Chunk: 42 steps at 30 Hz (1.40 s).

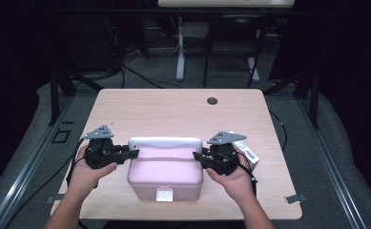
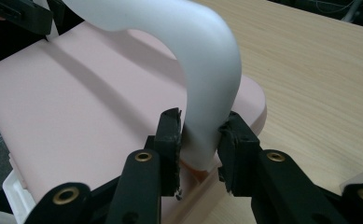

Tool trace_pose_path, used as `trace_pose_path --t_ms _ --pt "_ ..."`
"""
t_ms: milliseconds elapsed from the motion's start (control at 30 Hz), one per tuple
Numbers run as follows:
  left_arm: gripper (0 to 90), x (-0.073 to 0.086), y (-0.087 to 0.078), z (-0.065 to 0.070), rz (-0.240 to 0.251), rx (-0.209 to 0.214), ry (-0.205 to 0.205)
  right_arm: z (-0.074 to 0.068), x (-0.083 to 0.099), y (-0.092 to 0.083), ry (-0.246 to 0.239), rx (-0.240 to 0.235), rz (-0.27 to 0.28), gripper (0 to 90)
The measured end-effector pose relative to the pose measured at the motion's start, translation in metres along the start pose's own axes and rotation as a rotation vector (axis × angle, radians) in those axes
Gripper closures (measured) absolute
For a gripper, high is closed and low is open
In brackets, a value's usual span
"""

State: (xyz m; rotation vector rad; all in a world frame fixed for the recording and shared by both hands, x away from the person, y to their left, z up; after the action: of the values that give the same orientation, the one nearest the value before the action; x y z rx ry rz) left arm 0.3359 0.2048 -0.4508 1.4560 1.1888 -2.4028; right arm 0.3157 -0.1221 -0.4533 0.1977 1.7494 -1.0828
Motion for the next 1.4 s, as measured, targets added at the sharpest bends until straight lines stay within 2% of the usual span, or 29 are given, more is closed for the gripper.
trace_pose_path --t_ms 133,233,533,833,967,1100,1400 --pt "72.3 0.002 0.003 -0.001 -0.015 -0.009 0.013 0.001 0.000 0.001 0.004 -0.005 0.005 70.9" --pt "73.4 0.002 0.003 -0.001 -0.014 -0.007 0.000 0.001 0.001 0.000 0.009 -0.007 0.006 71.5" --pt "73.8 0.002 0.003 -0.001 -0.010 -0.009 0.000 0.001 0.000 0.000 0.010 0.001 0.011 72.4" --pt "73.9 -0.001 0.003 0.004 0.014 -0.027 0.004 0.002 -0.001 -0.003 0.015 0.009 0.024 72.8" --pt "73.9 -0.003 -0.002 0.006 0.021 -0.024 0.016 0.001 -0.003 -0.007 0.009 0.017 0.052 73.0" --pt "73.8 -0.005 -0.004 0.006 0.054 -0.024 0.010 0.001 -0.004 -0.010 0.013 0.014 0.078 73.2" --pt "69.3 -0.006 -0.008 0.006 0.071 -0.012 0.000 0.000 -0.005 -0.011 0.008 0.021 0.099 73.3"
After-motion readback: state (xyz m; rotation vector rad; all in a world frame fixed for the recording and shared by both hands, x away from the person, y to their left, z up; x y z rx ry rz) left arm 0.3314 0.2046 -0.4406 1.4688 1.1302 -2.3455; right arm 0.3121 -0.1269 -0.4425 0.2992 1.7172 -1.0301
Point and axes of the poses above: each handheld gripper's, and its own axes: y roughly forward along the jaws, x roughly out of its underside, z roughly to its right, the point moved 2 cm from there along y, roughly forward along the jaws, and after that the axes turned 2 degrees about -y, right-handed, at the moved point
